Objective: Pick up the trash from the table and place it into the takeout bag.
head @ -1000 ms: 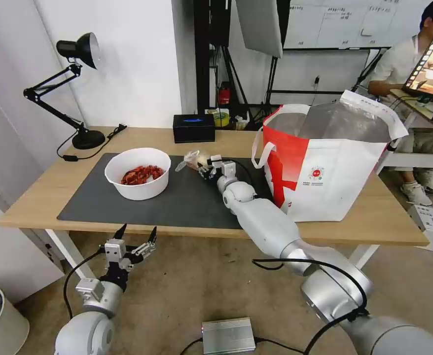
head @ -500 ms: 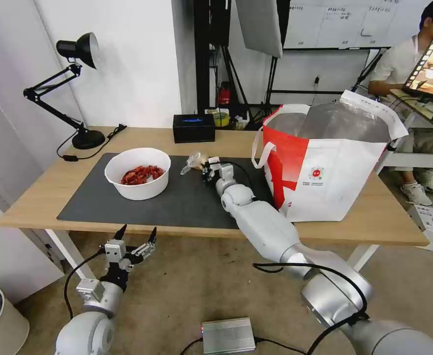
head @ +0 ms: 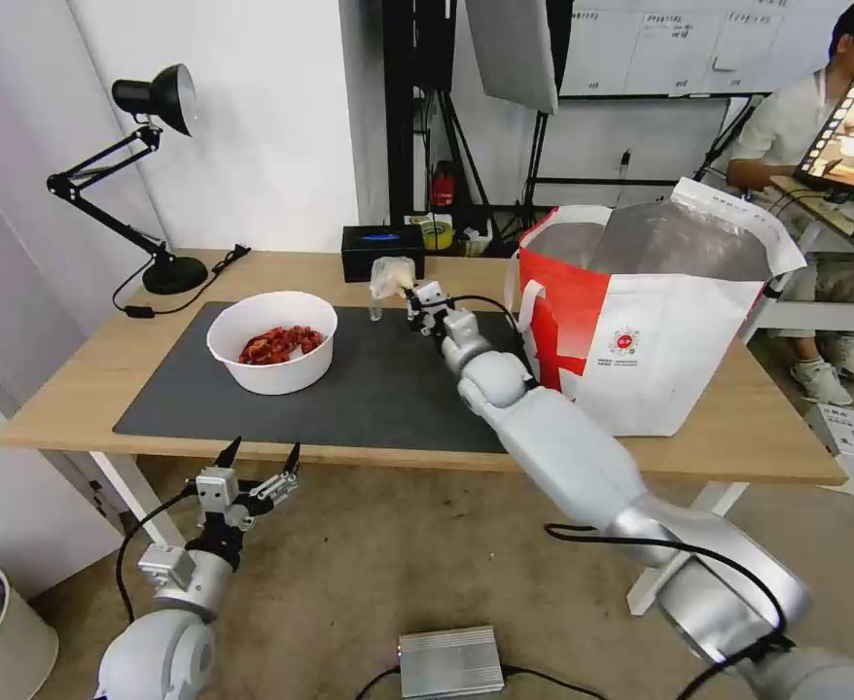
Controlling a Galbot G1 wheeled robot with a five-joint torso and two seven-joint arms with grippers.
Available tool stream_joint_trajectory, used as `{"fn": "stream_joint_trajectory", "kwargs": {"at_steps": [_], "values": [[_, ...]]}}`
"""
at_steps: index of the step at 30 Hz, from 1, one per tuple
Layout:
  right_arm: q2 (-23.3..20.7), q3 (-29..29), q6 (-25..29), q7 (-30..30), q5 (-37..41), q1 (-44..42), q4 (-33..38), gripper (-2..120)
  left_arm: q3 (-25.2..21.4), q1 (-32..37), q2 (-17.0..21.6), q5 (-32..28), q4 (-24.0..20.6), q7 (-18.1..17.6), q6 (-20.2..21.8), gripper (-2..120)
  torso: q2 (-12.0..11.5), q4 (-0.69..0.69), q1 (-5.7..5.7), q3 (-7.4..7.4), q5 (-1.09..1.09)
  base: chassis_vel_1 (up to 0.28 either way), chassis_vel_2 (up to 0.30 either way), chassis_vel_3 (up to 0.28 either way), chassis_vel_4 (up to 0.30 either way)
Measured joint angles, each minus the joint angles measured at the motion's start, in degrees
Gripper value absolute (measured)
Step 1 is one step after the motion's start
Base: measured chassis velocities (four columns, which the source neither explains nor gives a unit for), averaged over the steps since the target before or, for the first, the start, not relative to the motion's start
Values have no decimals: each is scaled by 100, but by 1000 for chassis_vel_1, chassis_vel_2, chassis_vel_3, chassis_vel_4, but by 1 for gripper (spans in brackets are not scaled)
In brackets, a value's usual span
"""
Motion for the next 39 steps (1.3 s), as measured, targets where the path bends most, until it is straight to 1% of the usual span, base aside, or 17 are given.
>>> {"fn": "stream_joint_trajectory", "kwargs": {"at_steps": [3, 5, 6, 9, 11, 16, 18, 23, 27, 28, 30, 31, 32, 35, 36, 38, 39], "values": [[-188, 1, 186, 13, -197, -92, 284, 3, 2, 11, 22, -1, -6, 0, -2, 100, 0, 2, 0, 0, 0, 0, 0, 0, 0], [-398, 9, 357, 41, -304, -193, 672, 3, 18, 18, 43, -1, -23, 0, -2, 100, 0, 1, 0, 0, 0, 0, 0, 0, 0], [-398, 9, 357, 41, -304, -193, 672, 3, 18, 18, 43, -1, -23, 0, -2, 100, 0, 1, 0, 0, 0, 0, 0, 0, 0], [-649, 100, 611, 64, -470, -337, 1180, 3, 39, 27, 83, -1, -41, -3, -3, 100, 0, 1, 0, 0, 0, 0, 0, 0, 0], [-705, 136, 676, 66, -510, -377, 1298, 3, 43, 29, 100, -1, -41, -3, -3, 100, 0, 1, 0, 0, 0, 0, 0, 0, 0], [-972, 341, 1014, 122, -759, -587, 1832, 3, 51, 60, 162, -1, -46, -7, -3, 100, 0, 2, 0, 0, -1, 0, 0, 0, 0], [-1133, 486, 1216, 210, -992, -725, 2127, 3, 57, 76, 172, -1, -64, -7, -6, 100, 0, 1, 0, 0, -1, 0, 0, 0, 0], [-1334, 727, 1400, 310, -1318, -1001, 2510, 3, 95, 93, 184, 5, -70, -9, -6, 100, 0, 2, 0, 0, -1, 0, 0, 0, 0], [-1680, 1138, 1534, 415, -1592, -1531, 3164, 3, 171, 99, 222, 31, -69, -11, -7, 100, 0, 1, 0, 0, 0, 0, 0, 0, 0], [-1680, 1138, 1534, 415, -1592, -1531, 3164, 3, 171, 99, 222, 31, -69, -11, -7, 100, 0, 1, 0, 0, 0, 0, 0, 0, 0], [-1821, 1368, 1565, 451, -1653, -1799, 3431, 3, 197, 99, 231, 44, -69, -11, -8, 100, 0, 2, 0, 0, -1, 0, 0, 0, 0], [-1940, 1607, 1608, 475, -1698, -2104, 3661, 3, 214, 101, 236, 52, -73, -16, -8, 100, 0, 2, 0, 0, -1, 0, 0, 0, 0], [-1940, 1607, 1608, 475, -1698, -2104, 3661, 3, 214, 101, 236, 52, -73, -16, -8, 100, 0, 2, 0, 0, -1, 0, 0, 0, 0], [-2218, 2184, 1741, 526, -1724, -2867, 4137, 3, 250, 118, 243, 83, -85, -16, -8, 100, 0, 0, -1, 0, 0, 0, 0, 0, 0], [-2218, 2184, 1741, 526, -1724, -2867, 4137, 3, 250, 118, 243, 83, -85, -16, -8, 100, 0, 0, -1, 0, 0, 0, 0, 0, 0], [-2336, 2611, 1878, 540, -1754, -3306, 4381, 2, 278, 124, 246, 109, -87, -19, -8, 100, 0, 1, -1, -1, -1, 0, 0, 0, 0], [-2336, 2611, 1878, 540, -1754, -3306, 4381, 2, 278, 124, 246, 109, -87, -19, -8, 100, 0, 1, -1, -1, -1, 0, 0, 0, 0]]}}
